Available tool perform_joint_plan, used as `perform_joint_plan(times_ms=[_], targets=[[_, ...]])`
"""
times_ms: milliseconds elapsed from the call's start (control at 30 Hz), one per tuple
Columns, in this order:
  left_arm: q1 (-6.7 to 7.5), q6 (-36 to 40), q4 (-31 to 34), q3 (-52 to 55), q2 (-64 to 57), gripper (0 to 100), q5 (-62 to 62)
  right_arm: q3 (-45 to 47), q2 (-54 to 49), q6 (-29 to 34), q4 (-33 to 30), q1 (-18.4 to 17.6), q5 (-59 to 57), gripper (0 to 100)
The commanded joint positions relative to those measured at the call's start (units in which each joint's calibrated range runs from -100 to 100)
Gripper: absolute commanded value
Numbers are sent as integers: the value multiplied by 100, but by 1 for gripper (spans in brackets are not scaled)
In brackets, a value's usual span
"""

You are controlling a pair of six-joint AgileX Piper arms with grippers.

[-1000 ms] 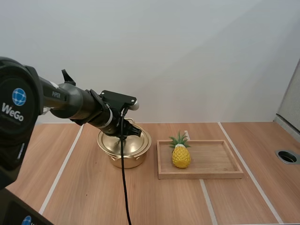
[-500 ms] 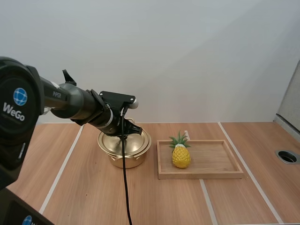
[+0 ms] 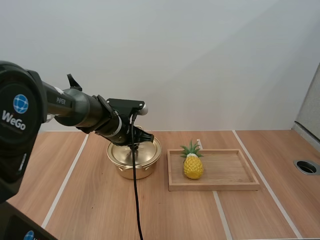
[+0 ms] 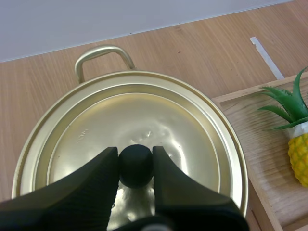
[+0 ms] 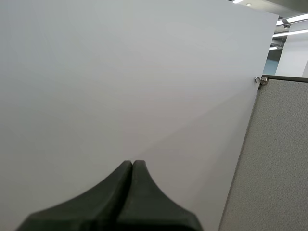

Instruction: Open the pot, put the grape inside, and close it

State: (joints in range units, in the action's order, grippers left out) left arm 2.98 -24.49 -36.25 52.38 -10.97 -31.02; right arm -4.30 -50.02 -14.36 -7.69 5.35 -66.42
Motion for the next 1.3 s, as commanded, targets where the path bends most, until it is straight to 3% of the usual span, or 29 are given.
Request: perform_joint_plan(times_ms=[0, 367, 433, 600, 667, 1100, 1267], targets=[[20, 43, -77, 20, -46, 0, -96, -36, -68, 26, -54, 18, 42, 0], [20, 36, 41, 20, -46, 3, -240, -36, -68, 26, -54, 18, 42, 0], [20, 36, 13, 20, -46, 18, -240, -36, -68, 26, -54, 18, 42, 0], [20, -21, 11, 20, -46, 73, -240, -36, -68, 26, -54, 18, 42, 0], [20, -156, 11, 20, -46, 87, -272, -36, -68, 26, -54, 18, 42, 0], [20, -283, -210, 20, -46, 89, -162, -36, -68, 26, -54, 18, 42, 0], [20, -254, -210, 20, -205, 98, 392, -36, -68, 26, -54, 18, 42, 0]])
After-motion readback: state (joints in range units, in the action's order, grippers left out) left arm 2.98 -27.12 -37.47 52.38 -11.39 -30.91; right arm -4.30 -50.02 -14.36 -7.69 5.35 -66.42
